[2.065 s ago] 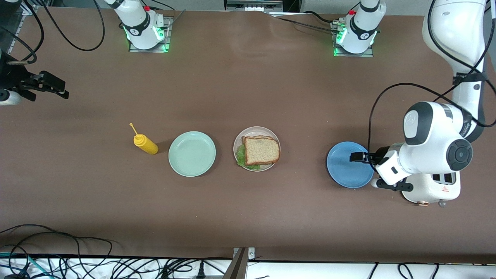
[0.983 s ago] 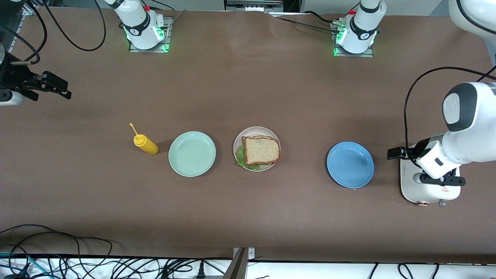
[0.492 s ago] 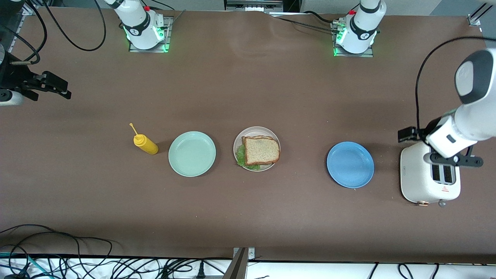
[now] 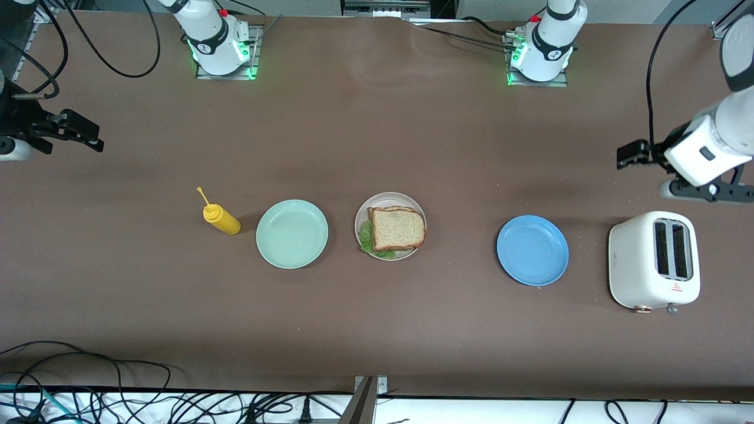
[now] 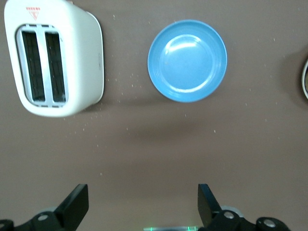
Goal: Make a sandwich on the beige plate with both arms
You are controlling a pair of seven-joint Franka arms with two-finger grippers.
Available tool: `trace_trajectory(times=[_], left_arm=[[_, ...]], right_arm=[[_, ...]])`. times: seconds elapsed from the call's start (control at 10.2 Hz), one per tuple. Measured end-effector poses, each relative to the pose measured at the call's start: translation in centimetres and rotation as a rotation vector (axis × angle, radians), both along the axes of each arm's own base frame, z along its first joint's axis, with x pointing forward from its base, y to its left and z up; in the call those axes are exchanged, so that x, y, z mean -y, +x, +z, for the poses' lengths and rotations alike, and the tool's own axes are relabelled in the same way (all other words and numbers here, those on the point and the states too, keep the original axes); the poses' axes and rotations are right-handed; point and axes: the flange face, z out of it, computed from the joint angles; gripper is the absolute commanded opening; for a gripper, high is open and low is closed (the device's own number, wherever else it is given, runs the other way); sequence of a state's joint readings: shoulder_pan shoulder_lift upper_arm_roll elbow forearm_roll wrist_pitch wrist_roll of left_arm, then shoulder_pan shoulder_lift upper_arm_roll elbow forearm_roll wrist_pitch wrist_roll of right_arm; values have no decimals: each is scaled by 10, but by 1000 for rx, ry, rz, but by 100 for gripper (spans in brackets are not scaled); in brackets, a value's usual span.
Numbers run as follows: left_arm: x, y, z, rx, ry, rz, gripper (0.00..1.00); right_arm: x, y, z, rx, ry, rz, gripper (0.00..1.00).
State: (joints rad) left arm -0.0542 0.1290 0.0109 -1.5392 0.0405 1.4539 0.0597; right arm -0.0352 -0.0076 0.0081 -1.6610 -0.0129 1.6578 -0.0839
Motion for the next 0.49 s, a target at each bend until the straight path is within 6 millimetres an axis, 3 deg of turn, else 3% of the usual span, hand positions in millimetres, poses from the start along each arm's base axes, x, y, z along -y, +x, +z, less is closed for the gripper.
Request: trace_trajectory(times=[0.49], left_arm=[[-2, -37, 50, 7, -1, 5, 100]], right_arm=[[1, -1, 2, 3, -12, 1, 100]])
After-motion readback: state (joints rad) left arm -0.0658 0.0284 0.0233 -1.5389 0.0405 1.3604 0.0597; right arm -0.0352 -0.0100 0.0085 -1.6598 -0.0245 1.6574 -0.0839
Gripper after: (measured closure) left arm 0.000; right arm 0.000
